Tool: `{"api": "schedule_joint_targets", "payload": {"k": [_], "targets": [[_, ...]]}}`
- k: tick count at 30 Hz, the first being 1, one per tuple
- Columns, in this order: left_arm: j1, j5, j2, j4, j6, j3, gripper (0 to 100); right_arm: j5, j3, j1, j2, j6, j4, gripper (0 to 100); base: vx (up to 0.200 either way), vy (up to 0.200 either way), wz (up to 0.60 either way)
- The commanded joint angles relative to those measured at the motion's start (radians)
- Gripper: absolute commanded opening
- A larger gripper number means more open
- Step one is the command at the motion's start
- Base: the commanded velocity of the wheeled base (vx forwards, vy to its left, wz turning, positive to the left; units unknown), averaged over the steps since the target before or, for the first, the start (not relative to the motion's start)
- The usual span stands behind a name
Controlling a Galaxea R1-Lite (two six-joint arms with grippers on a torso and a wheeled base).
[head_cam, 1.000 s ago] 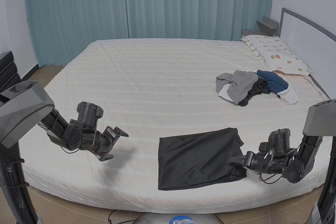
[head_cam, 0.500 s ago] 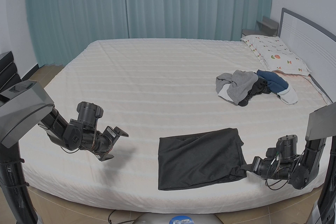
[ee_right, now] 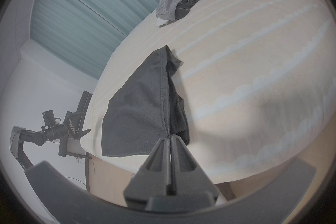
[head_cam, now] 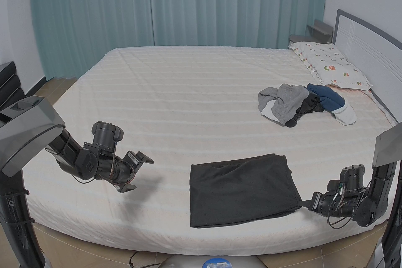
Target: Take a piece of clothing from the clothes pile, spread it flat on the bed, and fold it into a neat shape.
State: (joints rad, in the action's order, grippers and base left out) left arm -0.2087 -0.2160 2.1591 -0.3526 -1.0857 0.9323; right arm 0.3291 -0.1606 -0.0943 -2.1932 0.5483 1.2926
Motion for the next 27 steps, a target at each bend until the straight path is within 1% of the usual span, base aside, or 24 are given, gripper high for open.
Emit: {"api": "schedule_joint_targets", "payload": {"k": [1,3,7,8,12,16,18,20,21,23,24,27], "targets": [[0.000,0.000,-0.001,0.000,0.000,0.000,100,0.002,0.003,0.013,-0.003,-0.011,0.001,0,0.000,0.000,0.00],[0.000,0.000,-0.001,0.000,0.000,0.000,100,0.002,0.003,0.013,-0.003,-0.014,0.001,0,0.000,0.000,0.00],[0.000,0.000,-0.001,0.000,0.000,0.000,100,0.002,0.003,0.013,-0.013,-0.047,-0.001,0,0.000,0.000,0.00],[0.000,0.000,-0.001,0.000,0.000,0.000,100,0.002,0.003,0.013,-0.014,-0.053,-0.001,100,0.000,0.000,0.00],[-0.001,0.000,-0.001,0.000,0.000,0.000,100,0.001,-0.011,0.013,-0.023,-0.065,0.001,100,0.000,0.000,0.00],[-0.001,0.000,-0.001,0.000,-0.002,0.000,100,0.001,-0.120,0.013,-0.020,-0.051,-0.015,100,0.000,0.000,0.00],[-0.001,0.000,-0.001,0.000,-0.002,0.000,100,-0.010,-0.181,0.010,-0.034,-0.050,-0.030,100,0.000,0.000,0.00],[-0.001,0.000,-0.001,0.000,-0.002,0.000,100,-0.010,-0.194,0.010,-0.037,-0.050,-0.033,100,0.000,0.000,0.00],[0.000,0.000,-0.002,0.000,-0.002,0.000,100,-0.012,-0.289,0.004,-0.062,-0.024,-0.076,100,0.000,0.000,0.00],[0.000,0.000,-0.002,0.000,-0.003,0.000,100,-0.012,-0.303,0.004,-0.065,-0.019,-0.082,100,0.000,0.000,0.00],[0.000,0.000,-0.002,0.000,-0.003,0.003,100,-0.012,-0.413,0.001,-0.080,0.015,-0.173,100,0.000,0.000,0.00],[0.000,0.000,-0.002,0.000,-0.002,0.005,100,-0.012,-0.494,-0.002,-0.109,0.032,-0.237,100,0.000,0.000,0.00]]}}
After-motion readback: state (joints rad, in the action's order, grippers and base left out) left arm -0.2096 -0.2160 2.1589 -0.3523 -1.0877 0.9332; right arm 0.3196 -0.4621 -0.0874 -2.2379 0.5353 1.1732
